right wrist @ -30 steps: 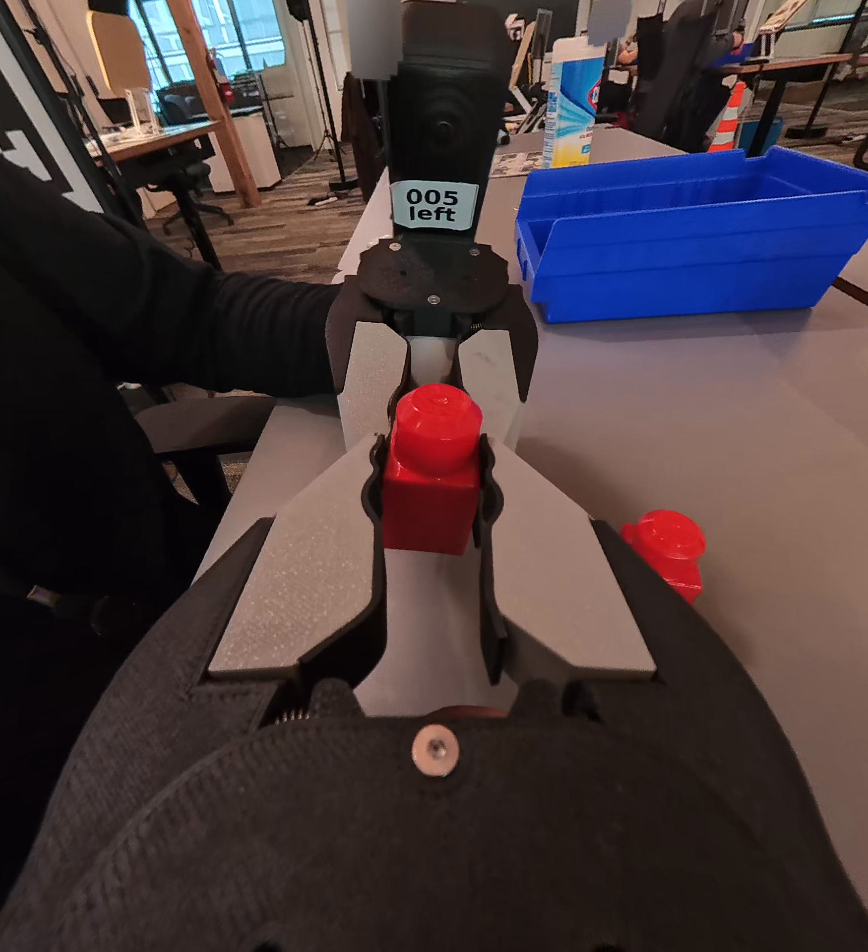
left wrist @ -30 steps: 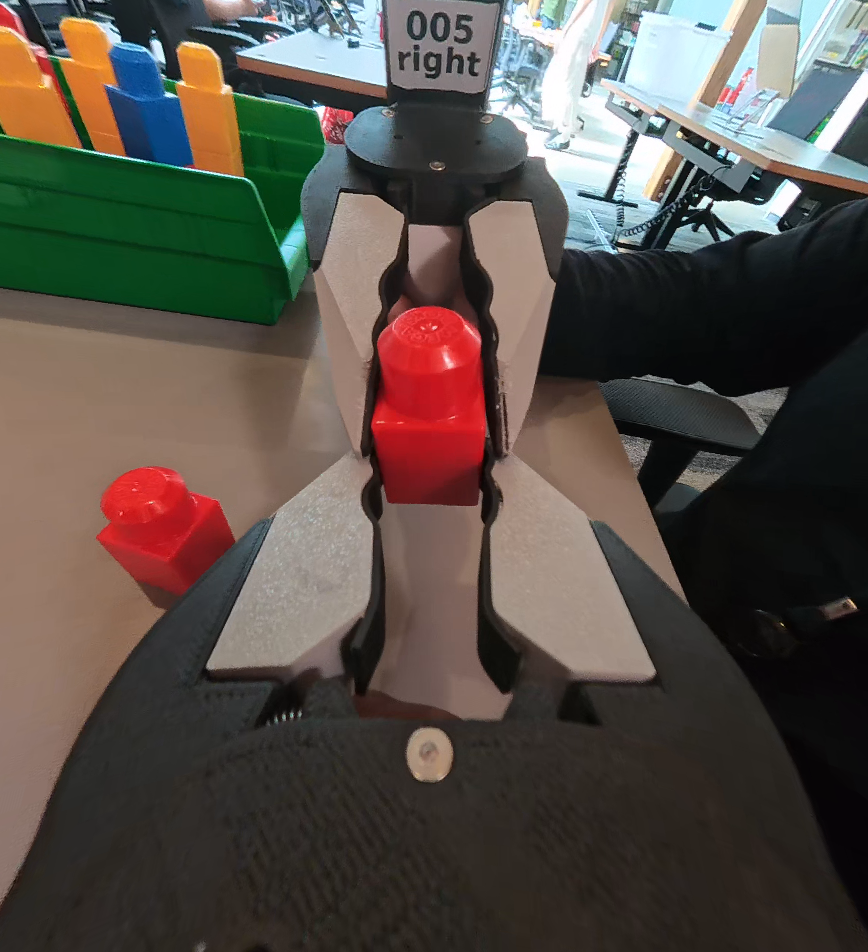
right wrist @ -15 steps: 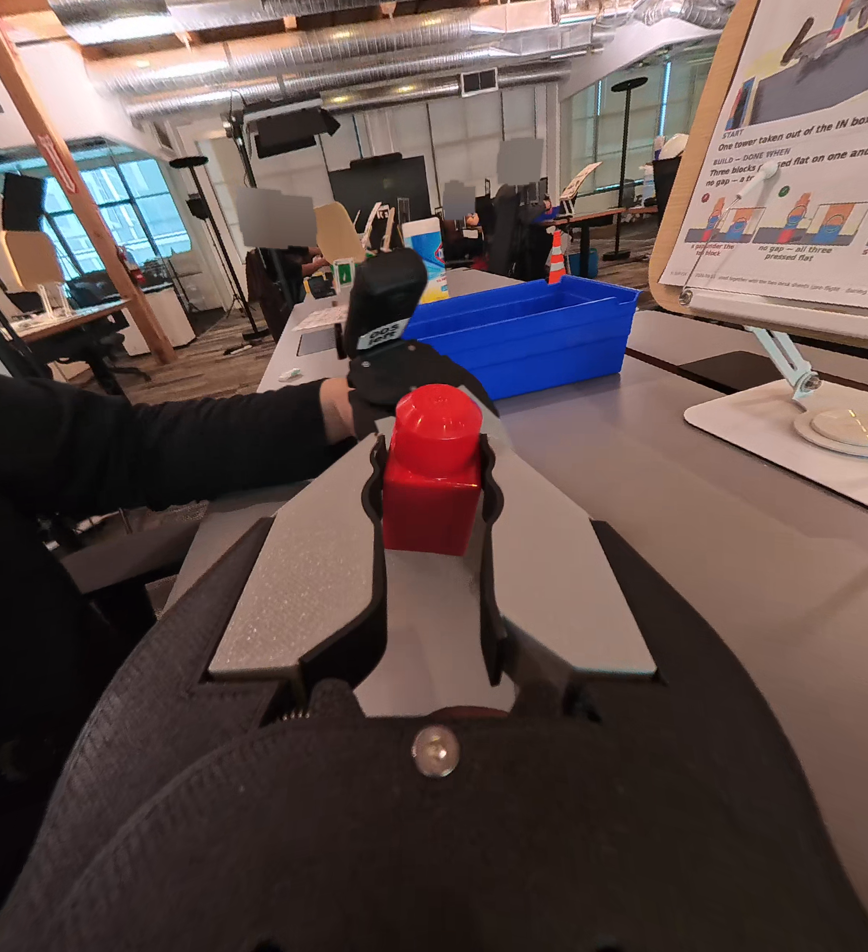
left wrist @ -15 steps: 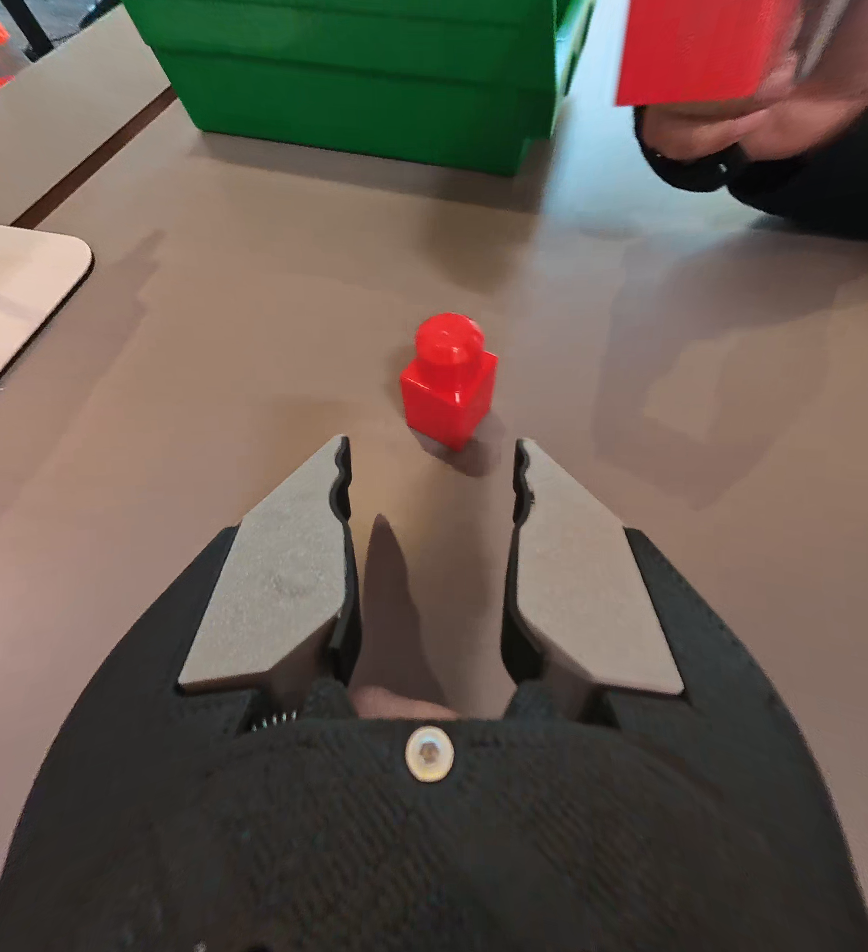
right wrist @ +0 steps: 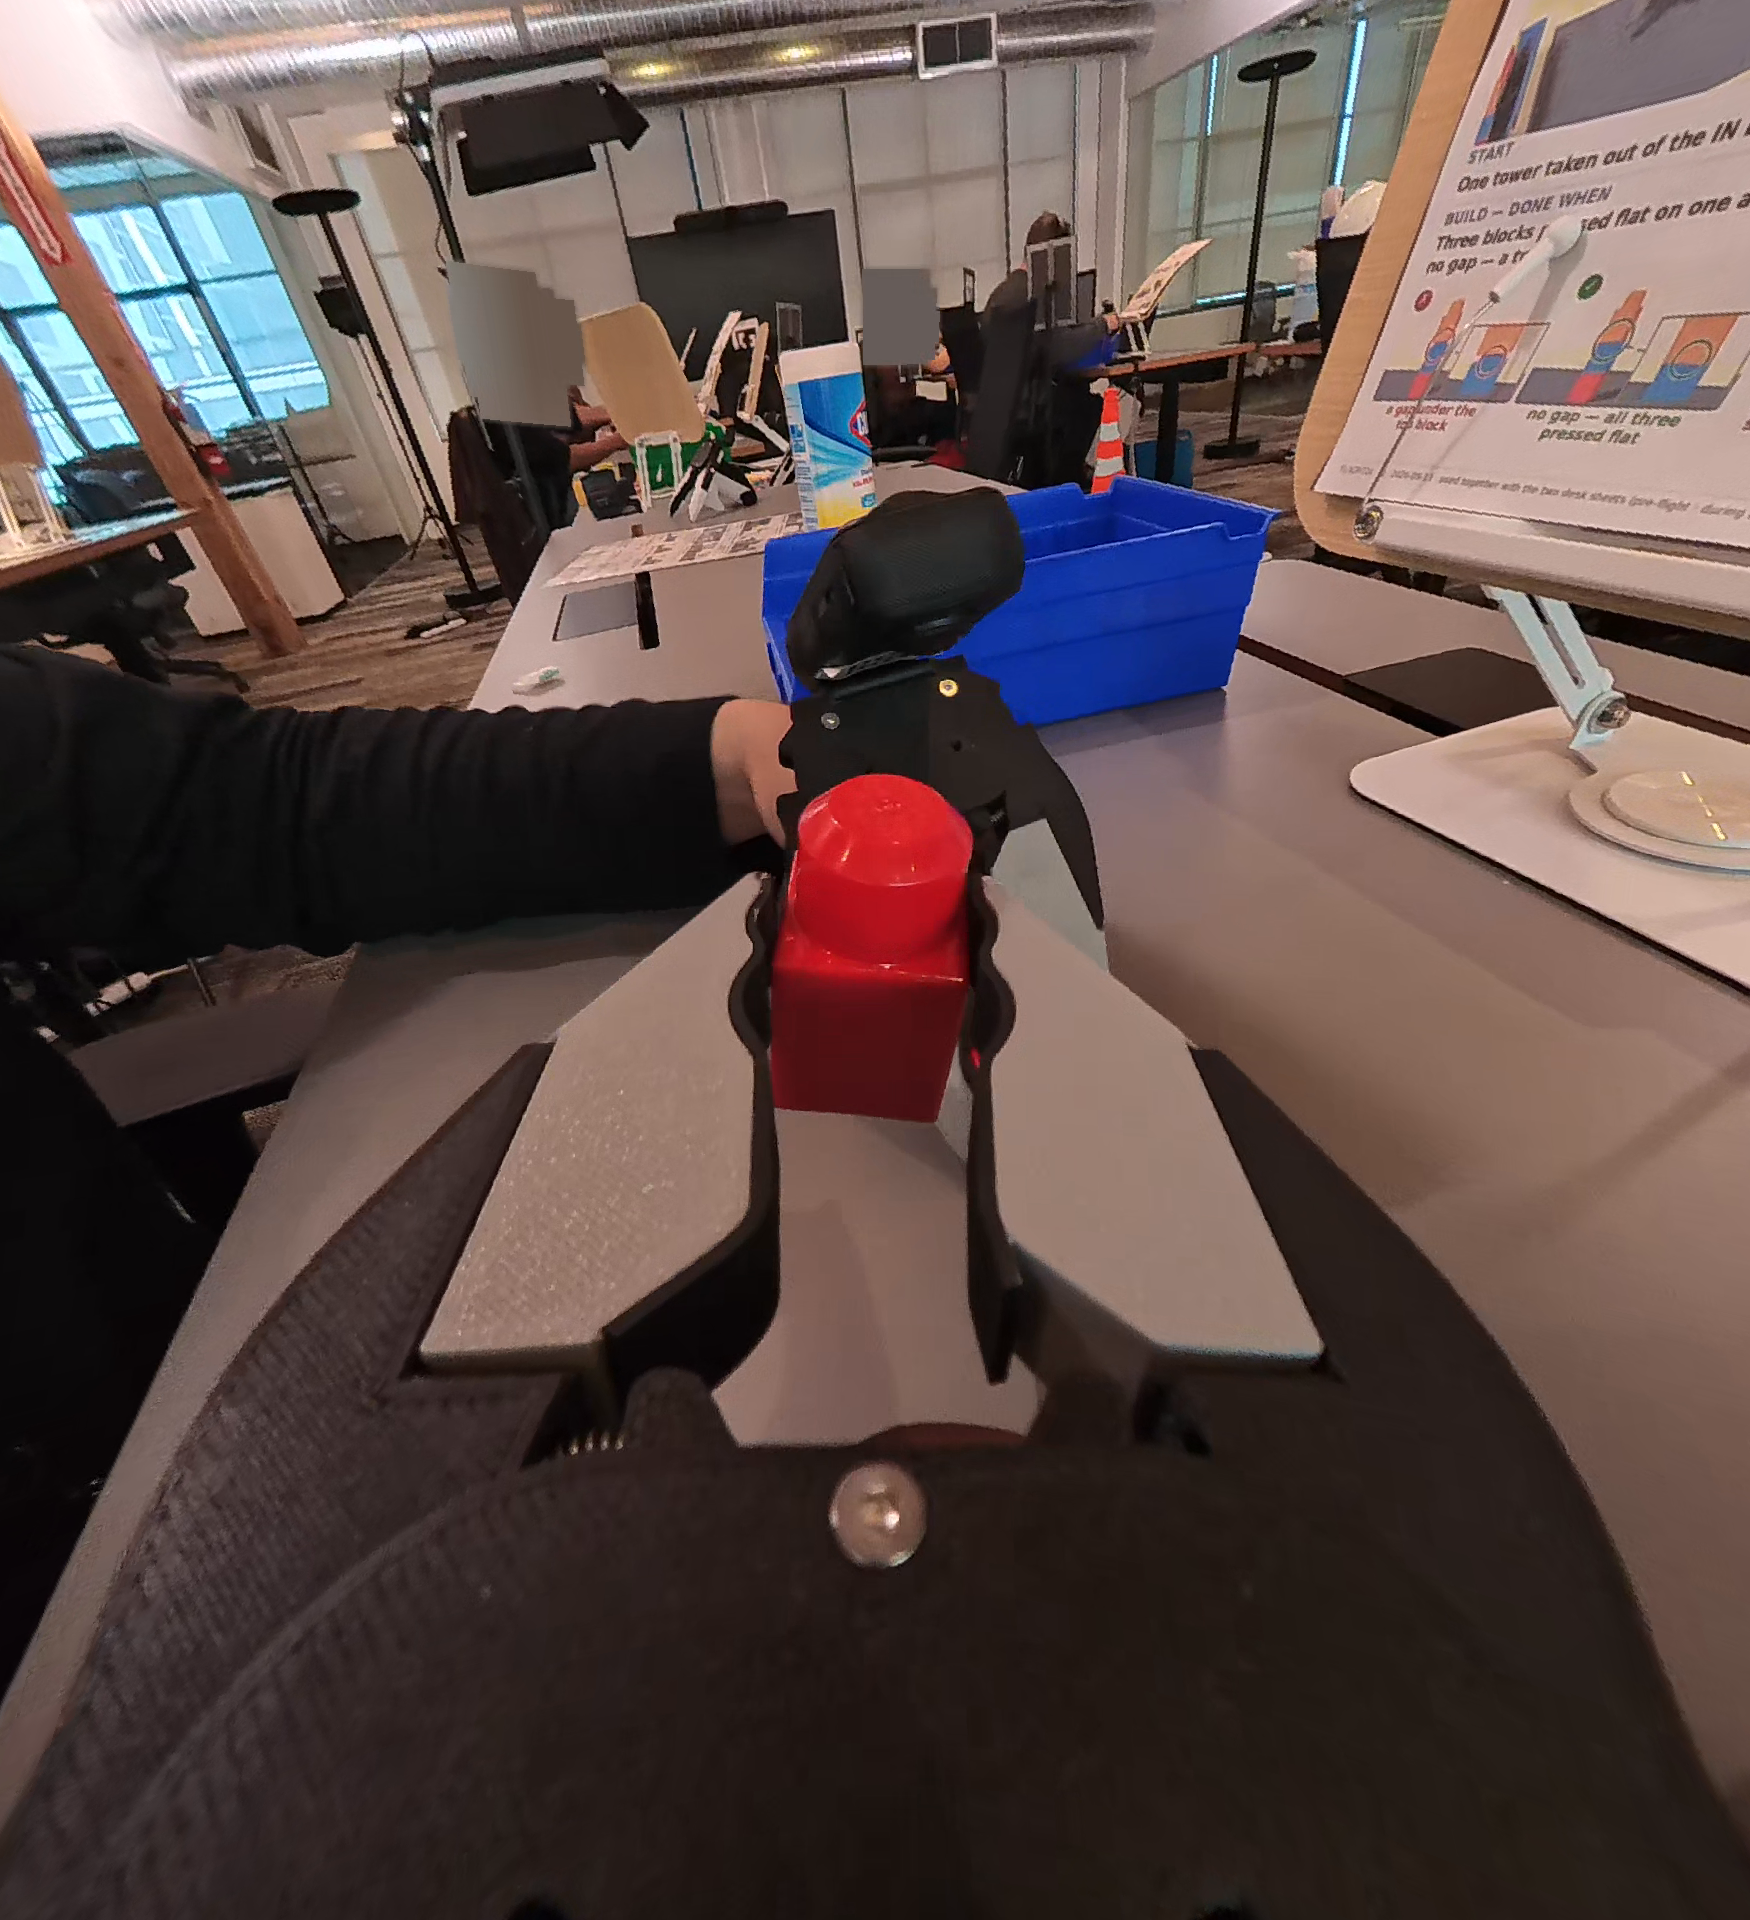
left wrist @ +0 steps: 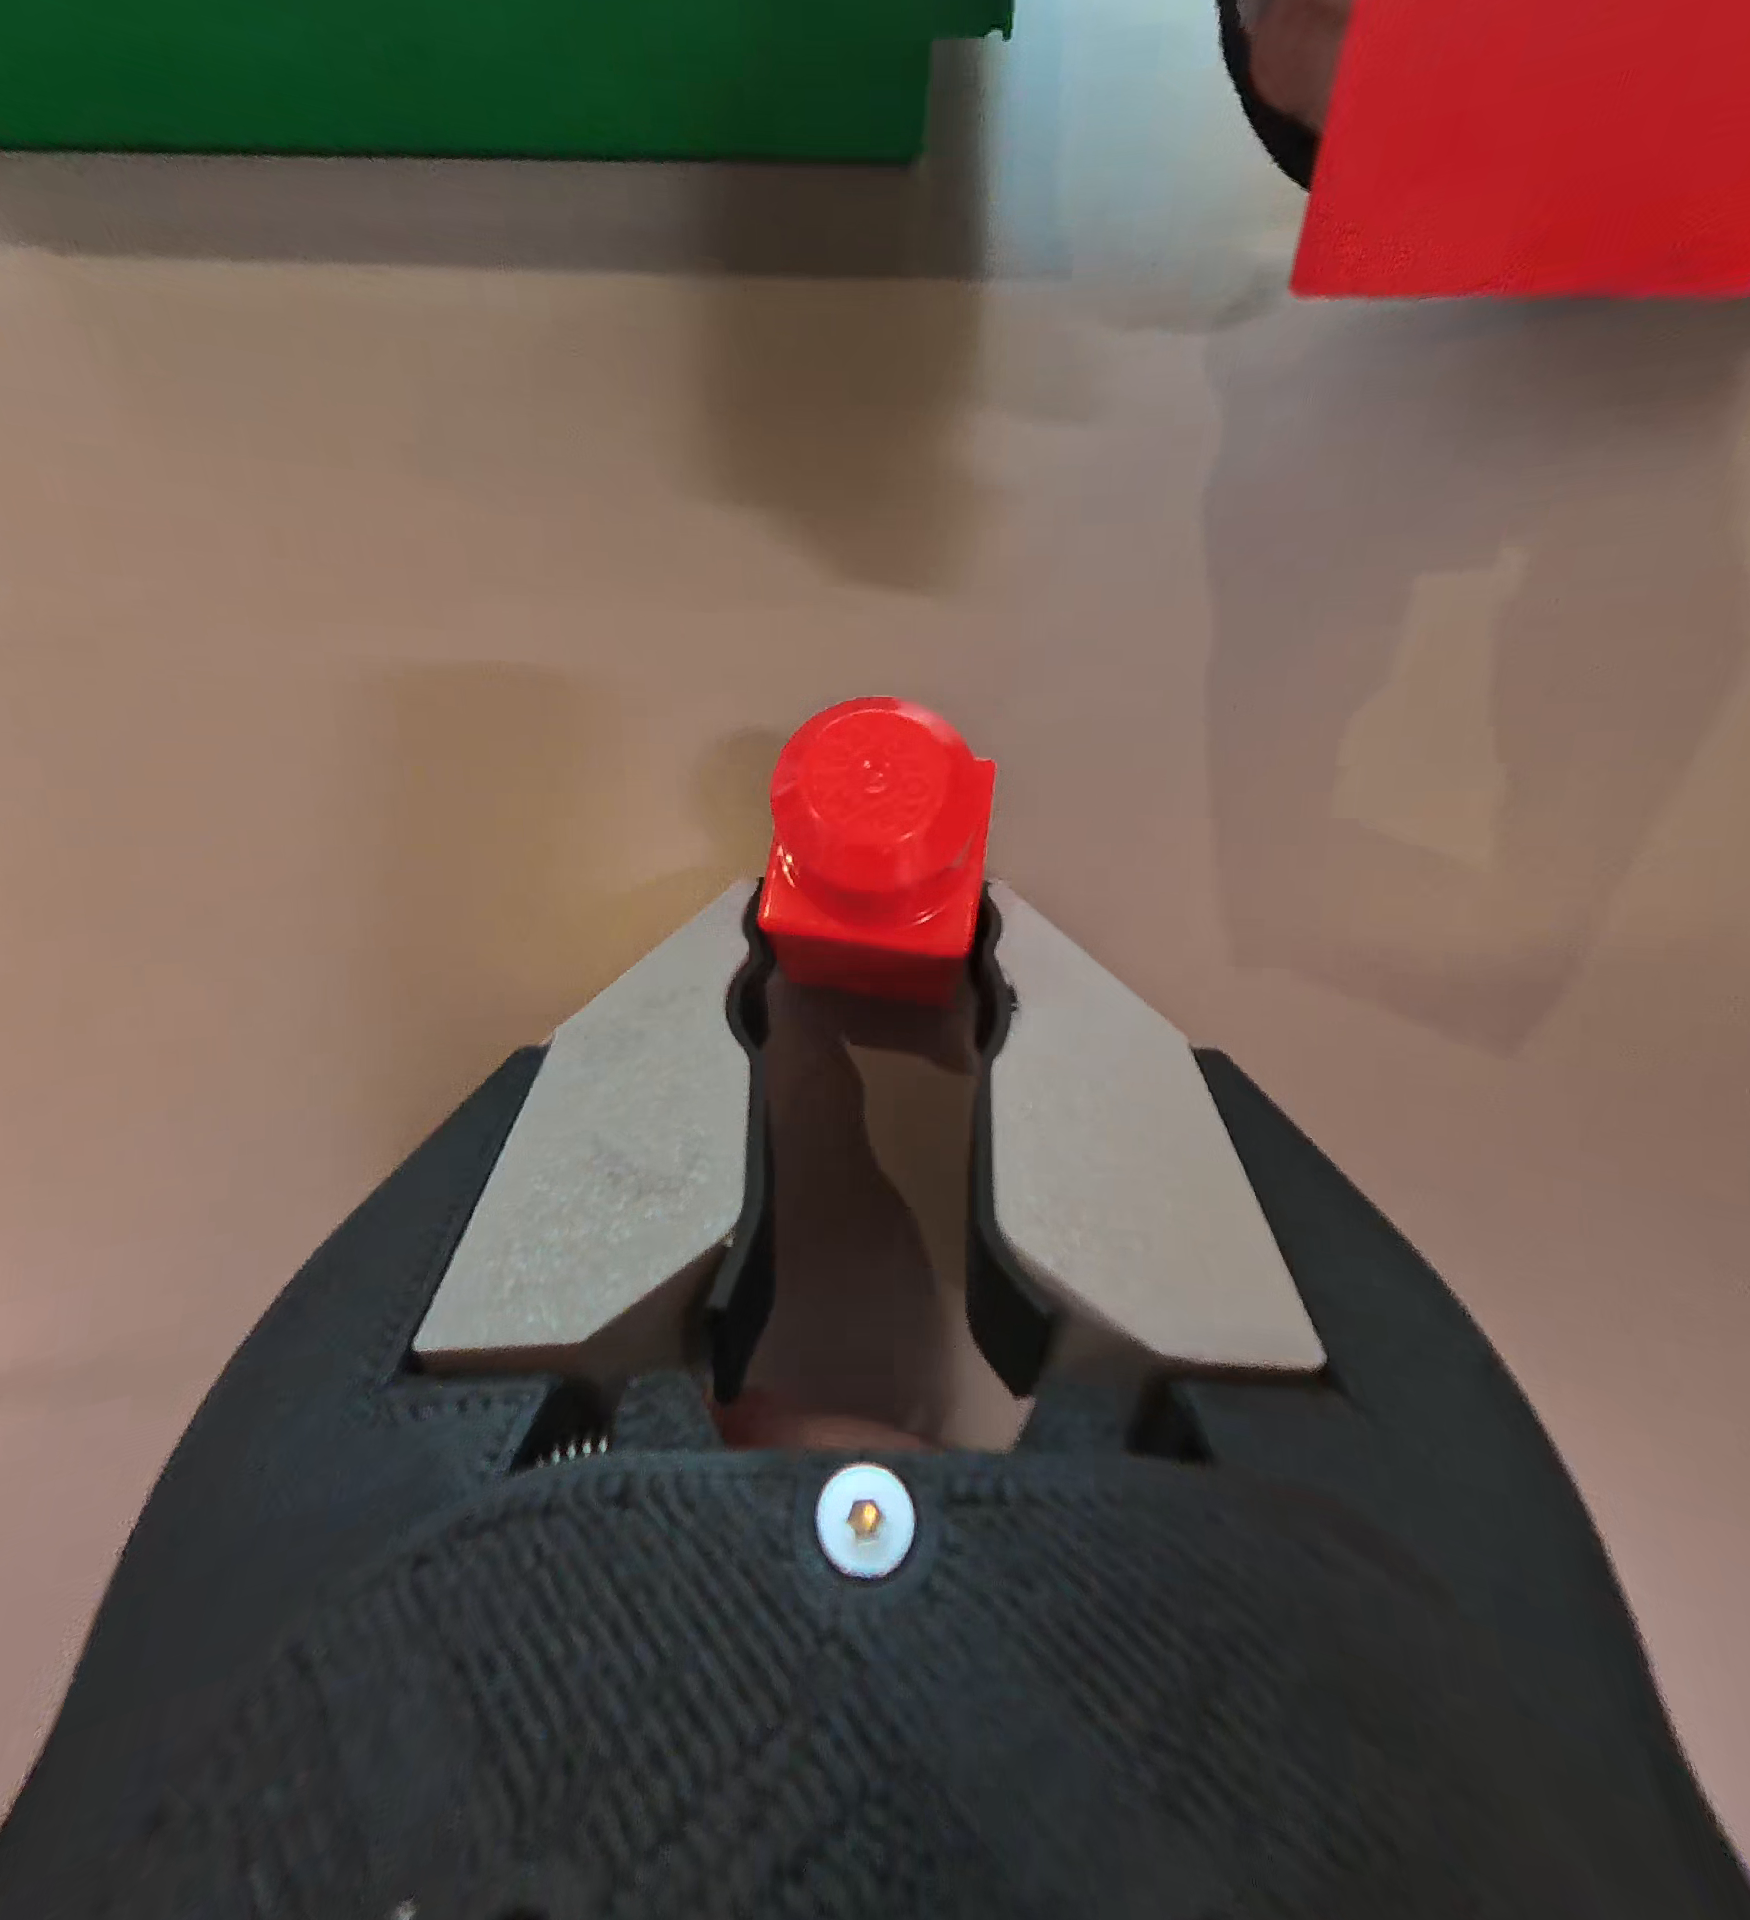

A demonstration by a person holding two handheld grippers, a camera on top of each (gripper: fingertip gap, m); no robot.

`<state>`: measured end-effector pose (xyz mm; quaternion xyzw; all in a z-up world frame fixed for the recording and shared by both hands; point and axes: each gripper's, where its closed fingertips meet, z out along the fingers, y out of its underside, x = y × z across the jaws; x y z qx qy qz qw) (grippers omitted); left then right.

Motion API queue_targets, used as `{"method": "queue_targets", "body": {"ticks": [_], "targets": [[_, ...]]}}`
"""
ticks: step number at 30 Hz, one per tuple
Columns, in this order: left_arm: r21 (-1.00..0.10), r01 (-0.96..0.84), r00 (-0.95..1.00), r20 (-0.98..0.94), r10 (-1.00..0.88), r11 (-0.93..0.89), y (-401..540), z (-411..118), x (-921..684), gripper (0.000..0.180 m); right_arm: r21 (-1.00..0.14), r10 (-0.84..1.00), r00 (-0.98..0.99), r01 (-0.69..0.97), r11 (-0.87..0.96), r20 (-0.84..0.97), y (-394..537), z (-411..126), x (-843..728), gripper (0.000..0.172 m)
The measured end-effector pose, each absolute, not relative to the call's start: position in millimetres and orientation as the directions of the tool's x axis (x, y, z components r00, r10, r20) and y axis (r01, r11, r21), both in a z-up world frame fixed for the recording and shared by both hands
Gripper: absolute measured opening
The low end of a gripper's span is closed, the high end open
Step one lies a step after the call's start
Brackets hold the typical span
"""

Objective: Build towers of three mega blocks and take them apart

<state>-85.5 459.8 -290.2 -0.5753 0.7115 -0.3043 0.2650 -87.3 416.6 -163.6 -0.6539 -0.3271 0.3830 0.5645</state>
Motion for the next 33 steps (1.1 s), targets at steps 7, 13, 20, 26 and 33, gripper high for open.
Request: {"method": "queue_targets", "body": {"ticks": [7, 13, 20, 26, 33], "targets": [[-0.793, -0.598, -0.276, 0.068, -0.959, 0.116, 425.1, -267.5, -73.7, 0.035, -0.989, 0.831, 0.545, 0.025, -0.144, -0.107, 424.1, -167.5, -80.8, 0.033], [-0.771, -0.62, -0.327, 0.079, -0.942, 0.15, 400.5, -253.5, -75.3, 0.035, -0.988, 0.847, 0.522, 0.05, -0.149, -0.101, 419.5, -170.0, -88.6, 0.033], [-0.724, -0.664, -0.363, 0.096, -0.927, 0.185, 386.3, -258.0, -81.0, 0.035, -0.966, 0.881, 0.461, 0.162, -0.2, -0.105, 408.2, -189.2, -102.4, 0.033], [-0.726, -0.657, -0.438, 0.149, -0.886, 0.203, 365.8, -255.2, -86.2, 0.034, -0.955, 0.921, 0.346, 0.165, -0.247, -0.179, 389.6, -187.8, -106.2, 0.034], [-0.695, -0.708, -0.304, 0.14, -0.942, 0.125, 390.9, -266.0, -79.8, 0.034, -0.94, 0.856, 0.515, 0.268, -0.211, -0.045, 411.4, -202.0, -96.0, 0.033]]}}
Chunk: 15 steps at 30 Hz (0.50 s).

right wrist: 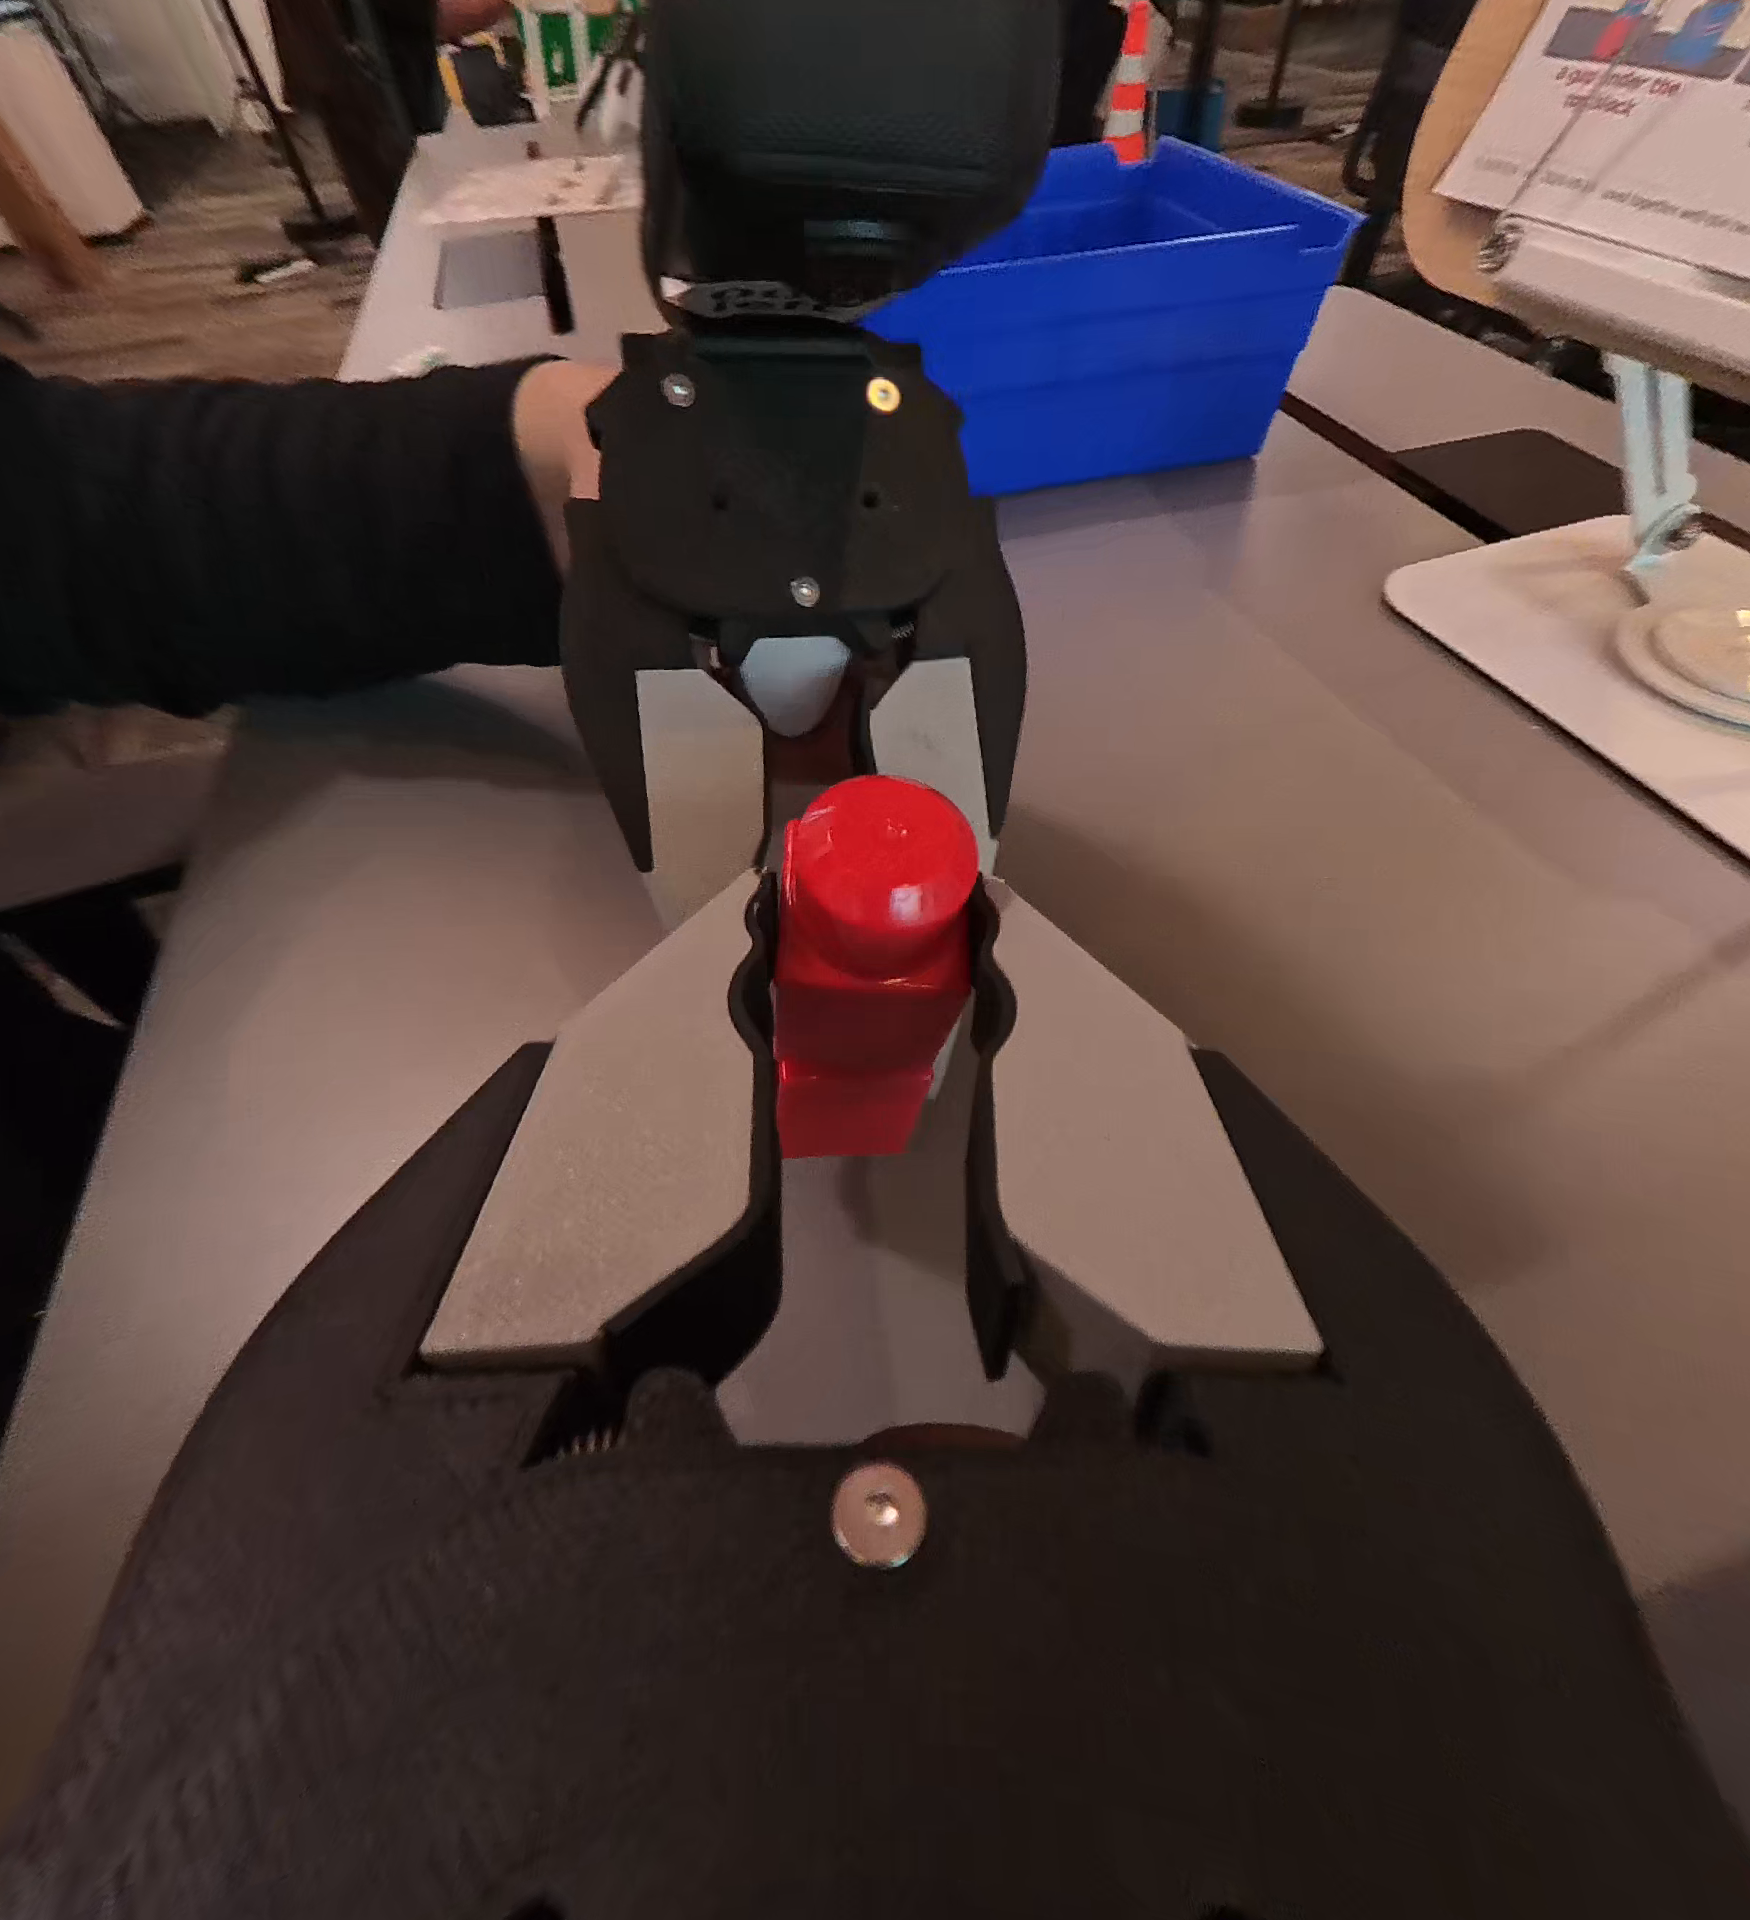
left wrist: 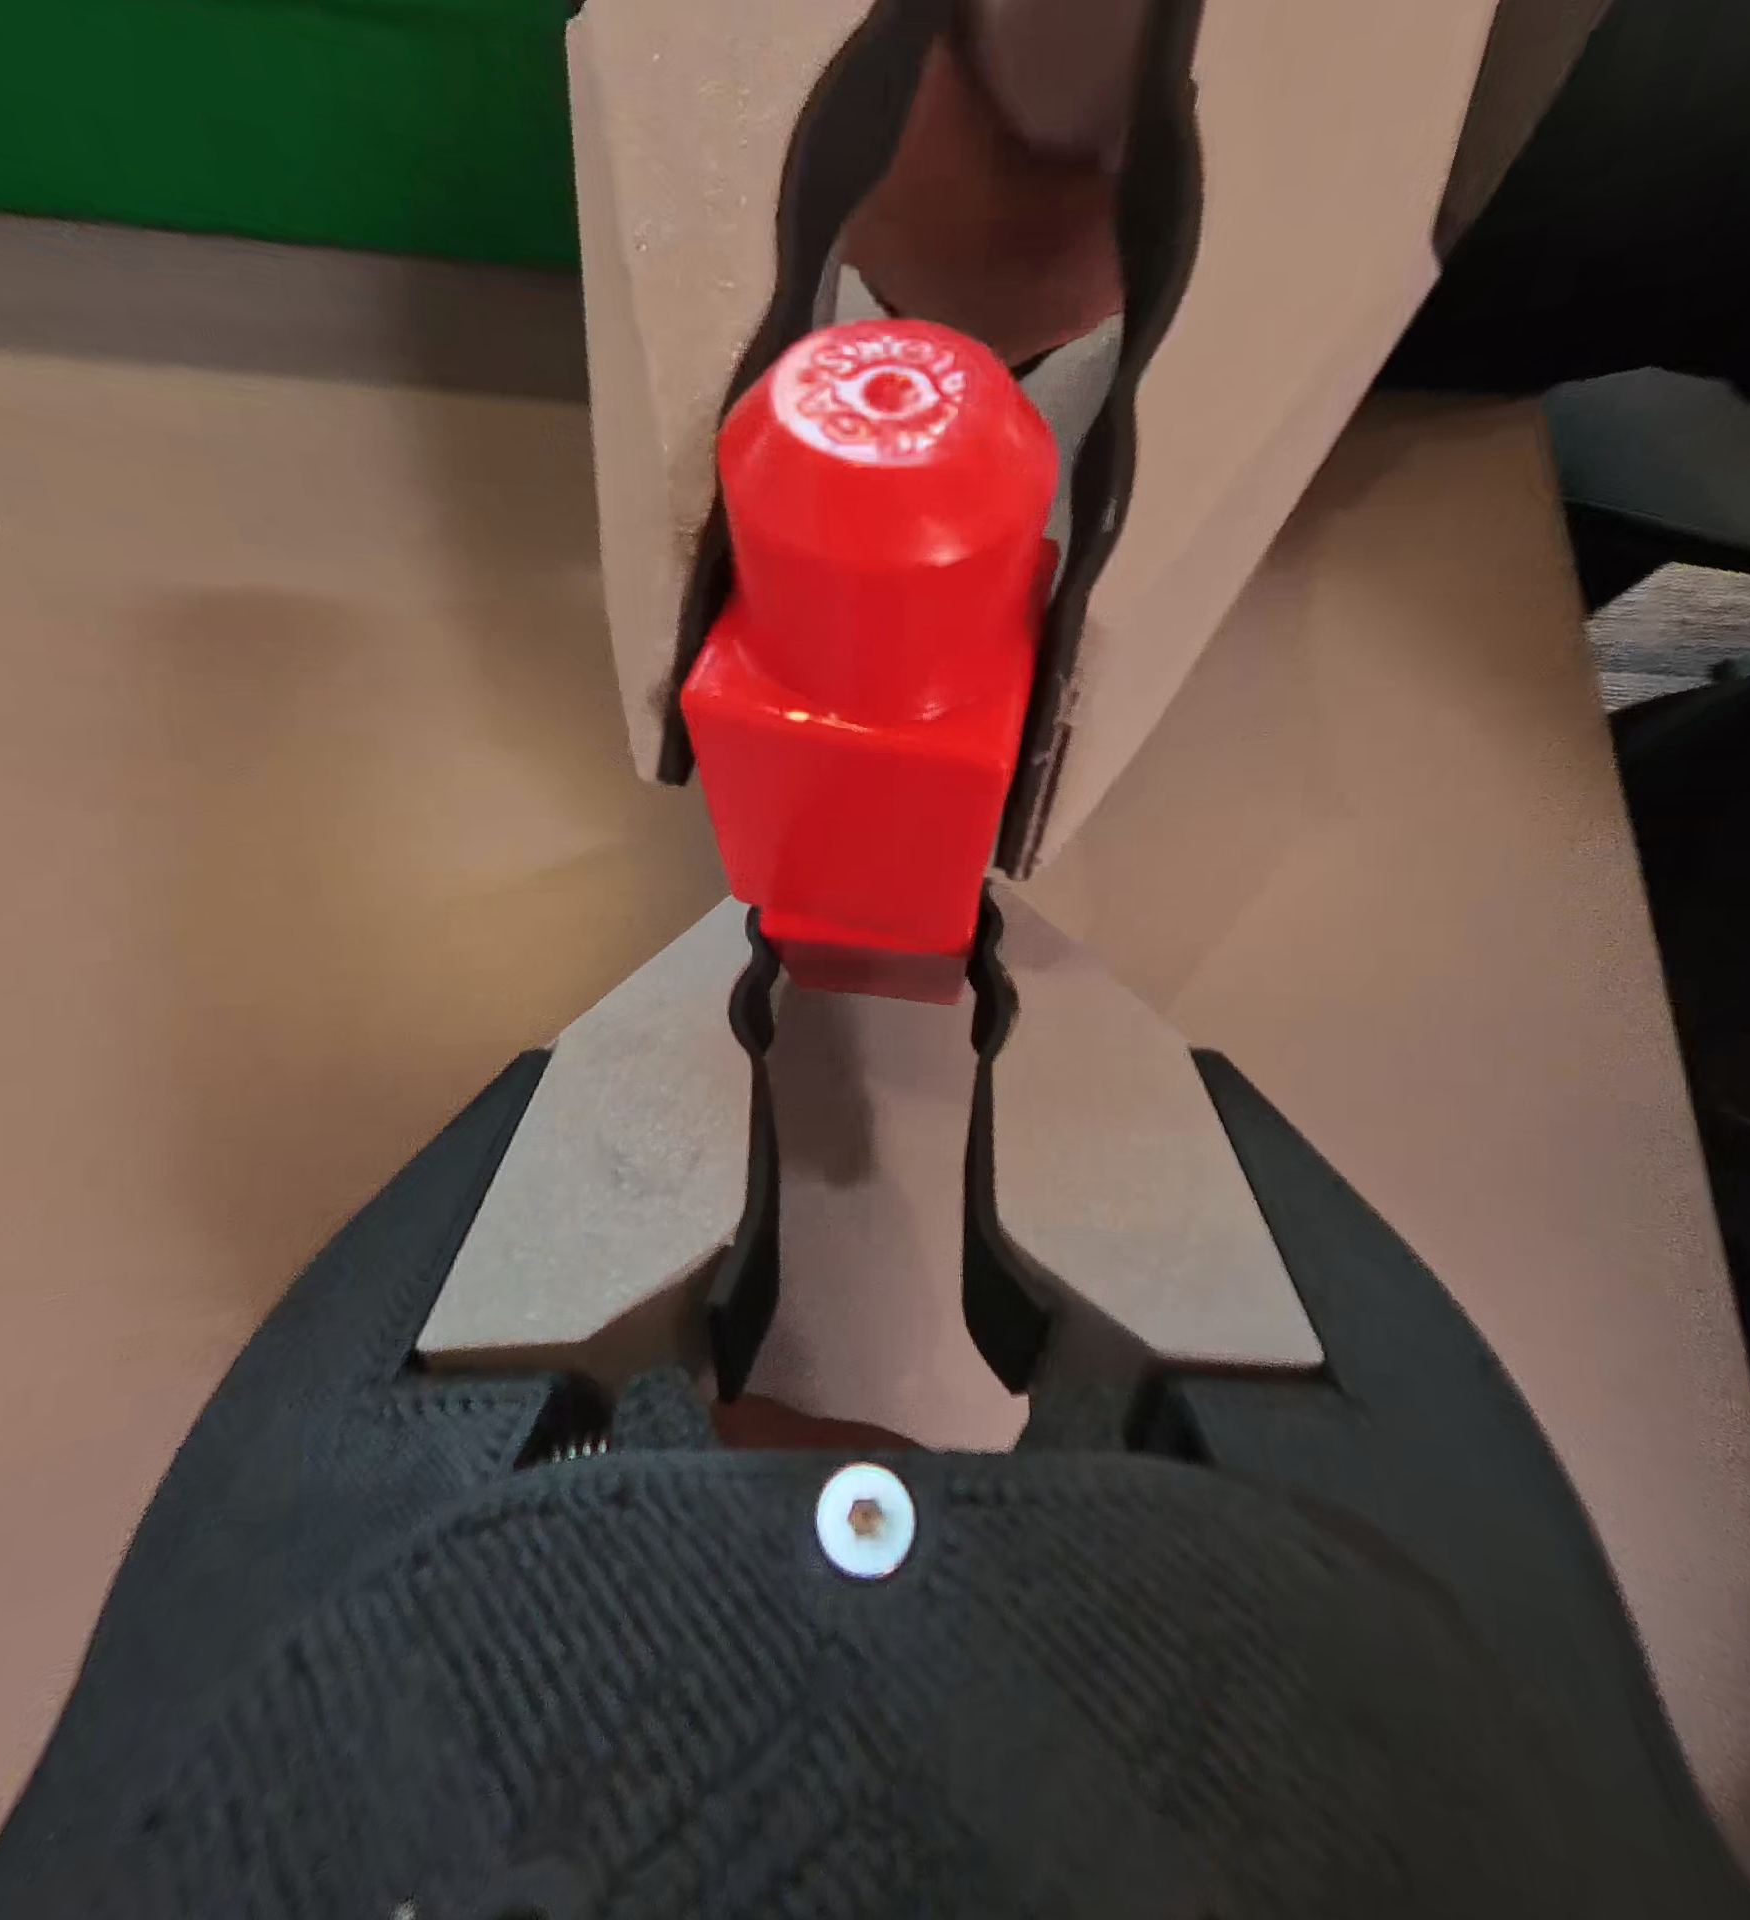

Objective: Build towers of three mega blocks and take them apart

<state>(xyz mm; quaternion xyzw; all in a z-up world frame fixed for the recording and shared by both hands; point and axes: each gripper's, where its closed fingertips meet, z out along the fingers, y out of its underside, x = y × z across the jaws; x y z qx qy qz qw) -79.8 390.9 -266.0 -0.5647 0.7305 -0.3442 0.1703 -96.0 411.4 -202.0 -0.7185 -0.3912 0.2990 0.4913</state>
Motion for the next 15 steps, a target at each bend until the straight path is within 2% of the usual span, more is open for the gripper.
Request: {"method": "queue_targets", "body": {"ticks": [5, 8, 15], "targets": [[-0.71, -0.688, -0.395, 0.192, -0.898, 0.151, 369.2, -260.3, -84.2, 0.034, -0.942, 0.909, 0.392, 0.232, -0.244, -0.139, 392.7, -196.6, -102.4, 0.033], [-0.693, -0.697, -0.428, 0.197, -0.882, 0.184, 360.9, -263.0, -88.7, 0.034, -0.924, 0.924, 0.352, 0.282, -0.26, -0.152, 383.3, -202.5, -105.5, 0.033], [-0.689, -0.715, -0.315, 0.168, -0.934, 0.117, 382.1, -266.2, -79.7, 0.034, -0.92, 0.871, 0.484, 0.3, -0.253, -0.082, 404.4, -208.3, -98.1, 0.033]]}}
